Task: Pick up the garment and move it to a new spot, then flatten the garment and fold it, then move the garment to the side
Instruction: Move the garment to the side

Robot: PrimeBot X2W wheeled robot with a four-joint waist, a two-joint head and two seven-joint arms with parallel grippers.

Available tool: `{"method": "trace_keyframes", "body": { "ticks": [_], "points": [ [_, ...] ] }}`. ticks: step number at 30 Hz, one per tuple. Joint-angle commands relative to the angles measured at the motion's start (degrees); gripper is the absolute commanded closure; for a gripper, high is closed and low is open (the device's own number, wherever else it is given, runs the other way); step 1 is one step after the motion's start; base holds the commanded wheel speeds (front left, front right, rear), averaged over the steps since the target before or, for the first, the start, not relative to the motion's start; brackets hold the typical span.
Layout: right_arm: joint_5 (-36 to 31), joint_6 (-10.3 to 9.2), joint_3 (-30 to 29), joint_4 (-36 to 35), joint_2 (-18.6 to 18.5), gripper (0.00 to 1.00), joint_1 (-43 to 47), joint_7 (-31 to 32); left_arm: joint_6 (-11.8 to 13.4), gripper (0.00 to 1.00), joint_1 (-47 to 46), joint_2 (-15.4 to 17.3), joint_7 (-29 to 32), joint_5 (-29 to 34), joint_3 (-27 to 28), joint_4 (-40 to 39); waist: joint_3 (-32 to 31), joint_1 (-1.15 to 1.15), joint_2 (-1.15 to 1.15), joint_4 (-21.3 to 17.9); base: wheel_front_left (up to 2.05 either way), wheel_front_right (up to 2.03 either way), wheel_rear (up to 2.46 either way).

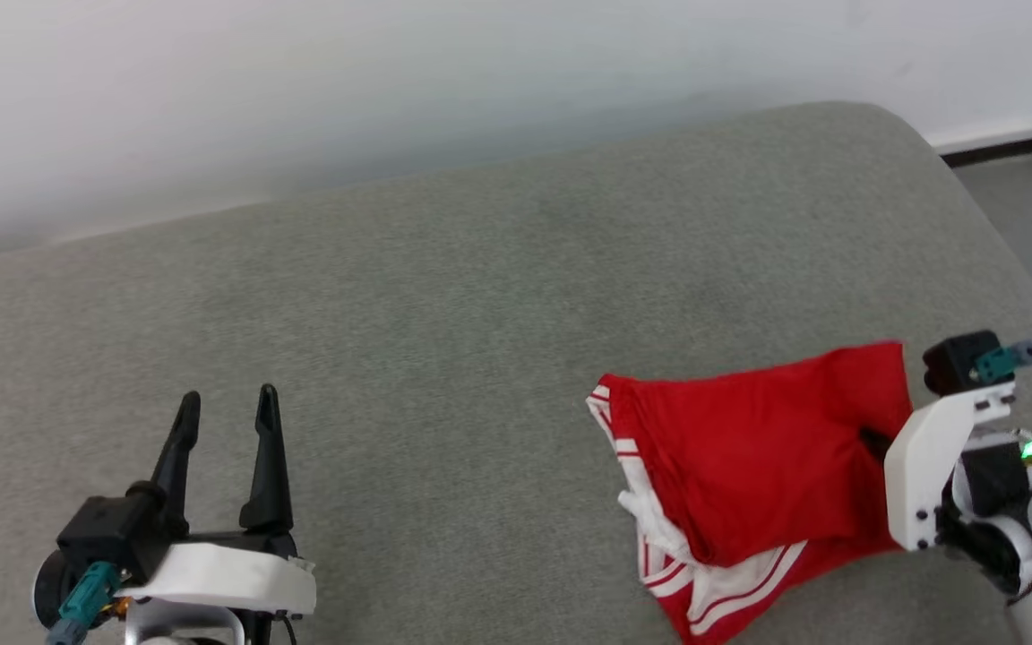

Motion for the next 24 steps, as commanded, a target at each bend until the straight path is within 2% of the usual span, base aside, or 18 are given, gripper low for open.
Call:
{"method": "trace_keyframes", "body": {
  "ticks": [1, 6, 9, 18, 24],
  "points": [
    [-0.64, -0.04, -0.38, 0.36, -0.43, 1.0, -2.32, -0.65, -0.24, 0.0, -1.13, 0.41, 0.29, 0.5, 0.02, -0.41, 4.2, 0.0, 0.0, -4.87, 0.0, 0.0, 0.0],
    [-5.71, -0.04, -2.66, 4.22, -1.51, 1.0, -10.07, -7.11, -1.61, 0.0, -5.25, 2.88, 2.3, 1.97, -0.93, -3.77, 11.31, 0.0, 0.0, -9.15, 0.0, 0.0, 0.0],
    [-7.99, -0.05, -5.47, 7.84, -1.92, 1.0, -14.49, -11.54, -2.52, 0.0, -7.94, 4.16, 3.86, 2.92, -1.85, -5.44, 15.04, 0.0, 0.0, -10.26, 0.0, 0.0, 0.0],
    [-15.06, -0.05, -11.26, 19.65, -4.92, 1.0, -24.33, -21.78, -4.5, 0.0, -13.43, 6.65, 6.95, 4.71, -3.66, -9.06, 22.88, 0.0, 0.0, -9.9, 0.0, 0.0, 0.0],
    [-18.73, -0.05, -13.17, 26.64, -2.63, 1.0, -27.74, -25.88, -4.9, 0.0, -14.9, 7.08, 7.96, 4.62, -3.71, -9.11, 24.94, 0.0, 0.0, -9.03, 0.0, 0.0, 0.0]
  ]
}}
